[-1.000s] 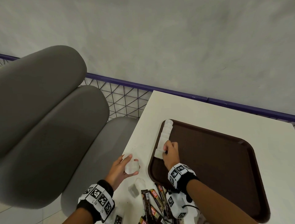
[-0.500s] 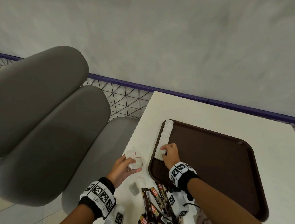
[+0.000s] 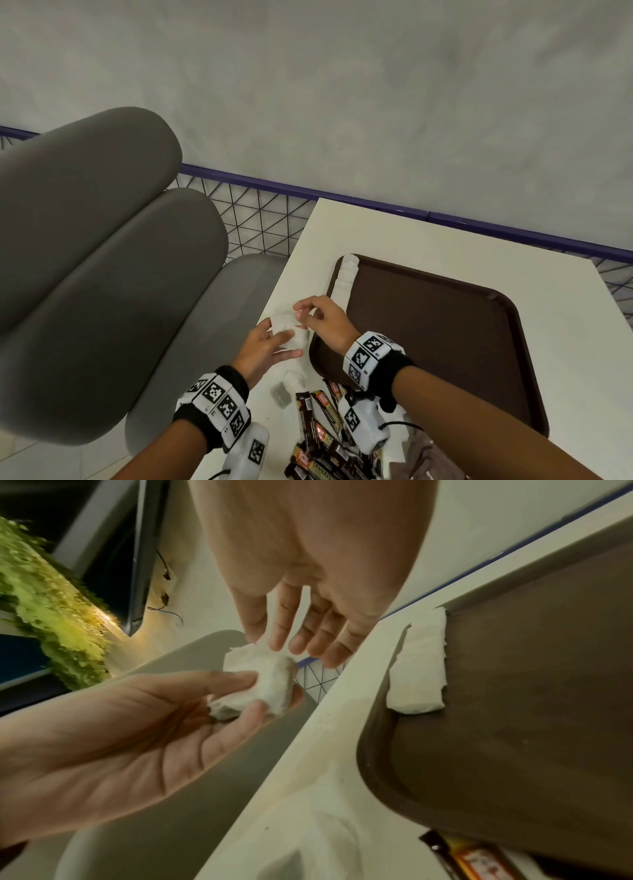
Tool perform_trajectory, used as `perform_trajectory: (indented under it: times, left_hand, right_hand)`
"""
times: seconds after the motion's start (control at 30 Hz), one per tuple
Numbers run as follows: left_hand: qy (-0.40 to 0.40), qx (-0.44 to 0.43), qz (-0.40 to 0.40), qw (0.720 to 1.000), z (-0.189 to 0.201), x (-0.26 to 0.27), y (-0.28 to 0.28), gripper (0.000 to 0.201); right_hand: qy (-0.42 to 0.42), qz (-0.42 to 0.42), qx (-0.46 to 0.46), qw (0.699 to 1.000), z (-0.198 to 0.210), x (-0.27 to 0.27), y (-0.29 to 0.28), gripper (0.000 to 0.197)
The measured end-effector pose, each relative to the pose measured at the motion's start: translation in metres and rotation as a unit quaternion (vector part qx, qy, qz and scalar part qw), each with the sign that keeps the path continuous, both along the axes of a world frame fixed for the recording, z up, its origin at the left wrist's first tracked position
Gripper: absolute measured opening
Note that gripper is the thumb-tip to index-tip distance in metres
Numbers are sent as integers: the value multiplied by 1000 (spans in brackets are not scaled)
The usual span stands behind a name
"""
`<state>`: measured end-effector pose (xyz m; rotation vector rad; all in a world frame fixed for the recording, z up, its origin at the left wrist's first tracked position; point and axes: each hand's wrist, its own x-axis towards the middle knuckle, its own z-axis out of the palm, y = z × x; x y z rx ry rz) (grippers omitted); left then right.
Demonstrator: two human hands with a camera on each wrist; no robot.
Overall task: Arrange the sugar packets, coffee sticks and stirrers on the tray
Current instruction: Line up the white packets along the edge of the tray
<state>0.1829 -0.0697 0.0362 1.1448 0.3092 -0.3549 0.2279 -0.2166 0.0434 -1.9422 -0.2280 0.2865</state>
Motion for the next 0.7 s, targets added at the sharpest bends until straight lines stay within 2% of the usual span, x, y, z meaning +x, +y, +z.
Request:
perform_trajectory:
  times: [0.1,0.2,0.3,0.4,0.5,0.63,0.7]
  left_hand:
    - [-9,10,-18,1000,3,-2,-3,24]
    - [-5,20,-22,1000,3,-4,-3,26]
    - [0,32,-15,999,1,-2,-1,27]
    - [-4,34,-18,999,2,-1,-3,23]
    - [-2,36,-18,999,1,0,-6,16]
    - [14,57,10,998,-5,3,-5,32]
    - [24,50,35,998,-10,4,-2,32]
  right_hand:
    - [25,31,-5,999,1,-2,6,8]
    - [41,-11,46,998,1,-1,6,21]
    - [63,-46,98,992,2,0,3,23]
    - [80,-46,141,986,1,-2,-1,22]
    - [75,-49,168,982,-2,-3,-5,30]
    - [25,-169,134,976,-9,11,-21,31]
    - [7,-208,75,975,-13,19,-34,32]
